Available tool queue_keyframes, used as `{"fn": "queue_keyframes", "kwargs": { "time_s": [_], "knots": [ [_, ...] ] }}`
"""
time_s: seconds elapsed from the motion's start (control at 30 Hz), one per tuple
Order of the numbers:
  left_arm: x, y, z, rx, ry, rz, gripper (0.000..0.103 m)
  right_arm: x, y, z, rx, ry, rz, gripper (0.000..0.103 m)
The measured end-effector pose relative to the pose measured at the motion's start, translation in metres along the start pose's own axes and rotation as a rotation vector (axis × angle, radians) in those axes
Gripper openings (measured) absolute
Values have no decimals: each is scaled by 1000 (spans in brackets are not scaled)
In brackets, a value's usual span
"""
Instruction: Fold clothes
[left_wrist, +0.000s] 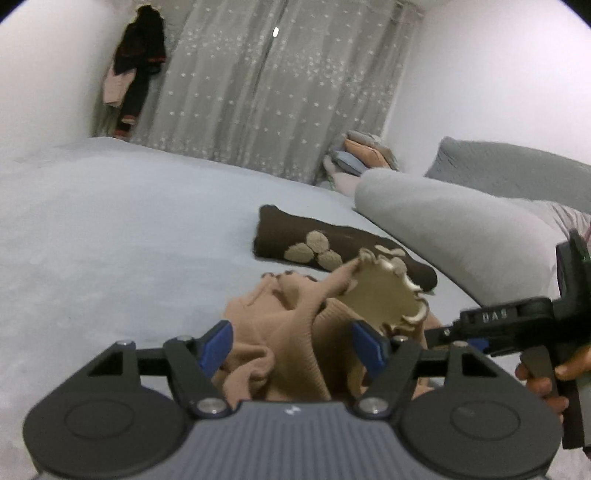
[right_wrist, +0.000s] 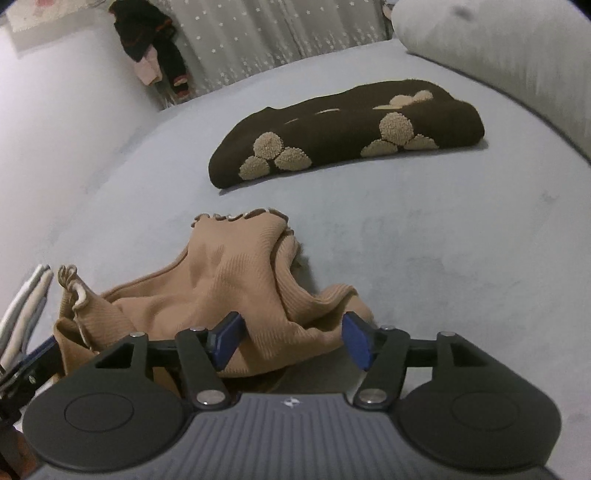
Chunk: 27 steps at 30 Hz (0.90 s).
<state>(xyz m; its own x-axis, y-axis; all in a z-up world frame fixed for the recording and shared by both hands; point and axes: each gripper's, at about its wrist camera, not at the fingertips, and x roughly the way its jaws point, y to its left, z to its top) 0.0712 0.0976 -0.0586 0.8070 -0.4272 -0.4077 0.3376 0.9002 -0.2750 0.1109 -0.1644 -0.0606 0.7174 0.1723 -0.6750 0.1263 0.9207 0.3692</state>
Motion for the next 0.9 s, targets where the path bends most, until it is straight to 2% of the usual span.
{"fn": "queue_keyframes", "kwargs": {
  "time_s": [0.07, 0.1, 0.13, 0.17, 0.2, 0.23, 0.27, 0.37, 0.7, 0.9],
  "knots": [
    [8, -2, -1, 6, 20, -3, 66, 4, 0, 2, 15, -9, 16, 66],
    [11, -4, -2, 15, 23, 3, 61, 5, 0, 3, 25, -12, 27, 66],
    [13, -6, -2, 25, 25, 9, 49, 8, -1, 4, 37, -13, 41, 66],
    [14, -7, -2, 34, 25, 19, 41, 10, -1, 4, 48, -14, 54, 63],
    [14, -8, -2, 35, 21, 26, 25, 12, -1, 4, 52, -12, 58, 57],
    [13, -9, -1, 28, 13, 27, 15, 14, 0, 4, 51, -8, 59, 39],
    [11, -9, -1, 21, -2, 32, 14, 15, 0, 4, 55, -1, 58, 30],
    [0, -9, -1, 9, -57, 58, 11, 6, -7, 3, 107, -24, 69, 24],
    [-29, 6, 8, -135, -196, 50, 10, -64, -12, 9, 127, -169, 41, 21],
    [-34, 17, 14, -248, -220, 1, 10, -109, 1, 20, 94, -229, -22, 21]
  ]
}}
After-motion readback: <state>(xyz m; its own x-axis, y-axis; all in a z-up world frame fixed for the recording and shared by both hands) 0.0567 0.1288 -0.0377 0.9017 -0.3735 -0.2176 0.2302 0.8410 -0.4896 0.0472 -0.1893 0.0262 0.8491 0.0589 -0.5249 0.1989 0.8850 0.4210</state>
